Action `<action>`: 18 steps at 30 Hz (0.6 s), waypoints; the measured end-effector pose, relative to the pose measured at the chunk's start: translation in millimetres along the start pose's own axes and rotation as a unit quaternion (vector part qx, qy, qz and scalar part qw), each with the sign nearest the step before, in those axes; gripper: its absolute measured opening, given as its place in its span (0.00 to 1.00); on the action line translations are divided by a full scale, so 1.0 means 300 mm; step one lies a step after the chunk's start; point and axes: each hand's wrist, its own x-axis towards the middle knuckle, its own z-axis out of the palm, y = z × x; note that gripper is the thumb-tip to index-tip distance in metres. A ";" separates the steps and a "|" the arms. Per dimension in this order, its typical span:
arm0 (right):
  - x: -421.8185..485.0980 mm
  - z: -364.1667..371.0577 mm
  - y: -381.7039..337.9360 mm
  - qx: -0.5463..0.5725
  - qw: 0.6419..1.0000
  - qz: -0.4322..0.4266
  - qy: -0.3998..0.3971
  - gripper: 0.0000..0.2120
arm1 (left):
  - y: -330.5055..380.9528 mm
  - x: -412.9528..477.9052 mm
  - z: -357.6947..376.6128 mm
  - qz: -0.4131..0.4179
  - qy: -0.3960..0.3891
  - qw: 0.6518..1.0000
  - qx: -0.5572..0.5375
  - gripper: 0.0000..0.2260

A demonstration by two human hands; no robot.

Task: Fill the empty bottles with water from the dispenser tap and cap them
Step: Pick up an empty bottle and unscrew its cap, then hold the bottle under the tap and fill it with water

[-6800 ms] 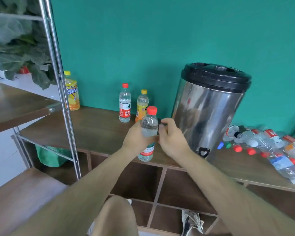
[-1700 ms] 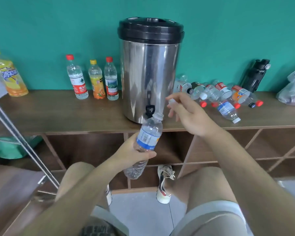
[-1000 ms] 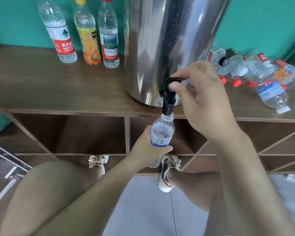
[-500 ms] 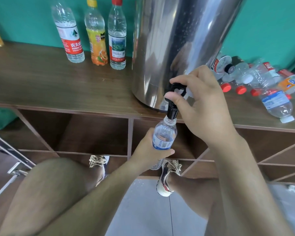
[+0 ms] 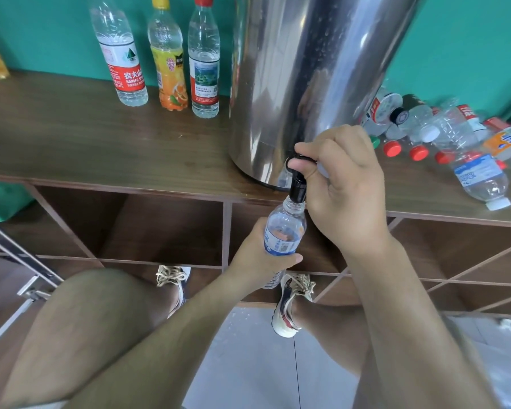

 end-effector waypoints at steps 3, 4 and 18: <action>-0.014 0.005 -0.007 0.000 1.000 -0.006 0.015 0.04 | -0.006 0.002 0.002 0.004 0.003 1.000 -0.008 0.32; -0.023 0.008 -0.012 -0.001 1.000 -0.009 0.017 0.04 | -0.007 0.002 0.003 0.004 0.003 1.000 -0.007 0.32; -0.160 0.007 -0.025 0.052 0.997 0.024 -0.043 0.16 | -0.023 0.033 0.012 0.023 0.006 0.999 0.041 0.35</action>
